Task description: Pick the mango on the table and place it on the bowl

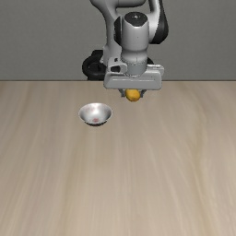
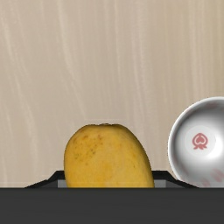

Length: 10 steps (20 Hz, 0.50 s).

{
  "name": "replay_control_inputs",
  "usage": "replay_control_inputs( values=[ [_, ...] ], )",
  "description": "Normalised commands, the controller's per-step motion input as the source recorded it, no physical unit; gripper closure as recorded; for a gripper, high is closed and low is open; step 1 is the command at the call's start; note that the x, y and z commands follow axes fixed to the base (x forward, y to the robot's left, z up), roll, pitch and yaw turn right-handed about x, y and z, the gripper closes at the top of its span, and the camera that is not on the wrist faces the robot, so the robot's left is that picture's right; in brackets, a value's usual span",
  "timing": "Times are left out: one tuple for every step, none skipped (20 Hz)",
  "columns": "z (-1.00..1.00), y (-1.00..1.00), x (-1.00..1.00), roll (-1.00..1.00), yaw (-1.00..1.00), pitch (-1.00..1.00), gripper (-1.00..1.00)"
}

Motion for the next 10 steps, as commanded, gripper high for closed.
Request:
replay_control_inputs(
  values=[
    [0.0,-1.0,0.0,0.0,0.0,0.0,1.0],
    [0.0,-1.0,0.0,0.0,0.0,0.0,1.0],
    [0.0,-1.0,0.0,0.0,0.0,0.0,1.0],
    [0.0,-1.0,0.0,0.0,0.0,0.0,1.0],
    [0.0,-1.0,0.0,0.0,0.0,0.0,1.0],
    [0.0,-1.0,0.0,0.0,0.0,0.0,1.0],
    [0.0,-1.0,0.0,0.0,0.0,0.0,1.0],
    [0.0,-1.0,0.0,0.0,0.0,0.0,1.0],
    [0.0,-1.0,0.0,0.0,0.0,0.0,1.0],
    [0.0,0.0,0.0,0.0,0.0,0.0,-1.0]
  ],
)
